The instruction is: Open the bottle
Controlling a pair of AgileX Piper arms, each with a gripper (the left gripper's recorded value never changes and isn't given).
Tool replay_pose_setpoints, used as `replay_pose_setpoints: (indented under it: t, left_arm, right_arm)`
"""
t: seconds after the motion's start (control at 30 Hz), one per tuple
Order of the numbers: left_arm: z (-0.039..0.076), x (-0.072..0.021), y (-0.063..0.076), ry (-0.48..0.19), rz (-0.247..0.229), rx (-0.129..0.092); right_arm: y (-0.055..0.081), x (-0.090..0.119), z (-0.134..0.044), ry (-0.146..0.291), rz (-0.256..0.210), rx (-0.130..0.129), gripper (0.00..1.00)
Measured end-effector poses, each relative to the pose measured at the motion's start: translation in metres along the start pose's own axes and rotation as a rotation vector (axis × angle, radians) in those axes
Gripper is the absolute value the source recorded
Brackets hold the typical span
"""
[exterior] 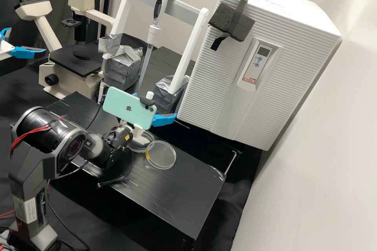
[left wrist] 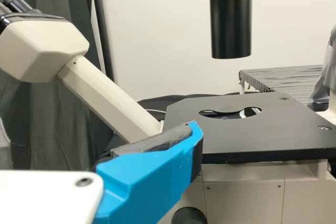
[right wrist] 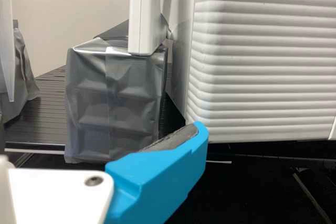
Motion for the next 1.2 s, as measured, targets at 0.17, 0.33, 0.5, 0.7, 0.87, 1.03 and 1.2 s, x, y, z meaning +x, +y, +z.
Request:
replay_pose_setpoints:
  t: [0.17,0.33,0.5,0.7,0.87,1.03,1.2]
  left_arm:
    - [0.000,0.0000,0.000,0.000,0.000,0.000]
    - [0.001,-0.0004,-0.001,-0.008,-0.004,0.006]
    - [0.011,-0.0125,-0.007,-0.090,-0.030,-0.025]
    - [0.038,-0.0485,-0.013,-0.324,-0.049,0.016]
    - [0.043,-0.0782,-0.016,-0.413,-0.068,0.052]
    - [0.032,-0.1032,-0.015,-0.405,-0.070,0.075]
    - [0.018,-0.1230,-0.010,-0.352,-0.050,0.068]
  right_arm:
    - [0.000,0.000,0.000,0.000,0.000,0.000,1.00]
    - [0.000,0.000,0.000,0.000,0.000,0.000,1.00]
    - [0.000,0.000,0.000,0.000,0.000,0.000,1.00]
    - [0.000,0.000,0.000,0.000,0.000,0.000,1.00]
    - [0.000,0.000,0.000,0.000,0.000,0.000,1.00]
    - [0.000,0.000,0.000,0.000,0.000,0.000,1.00]
    - [0.000,0.000,0.000,0.000,0.000,0.000,1.00]
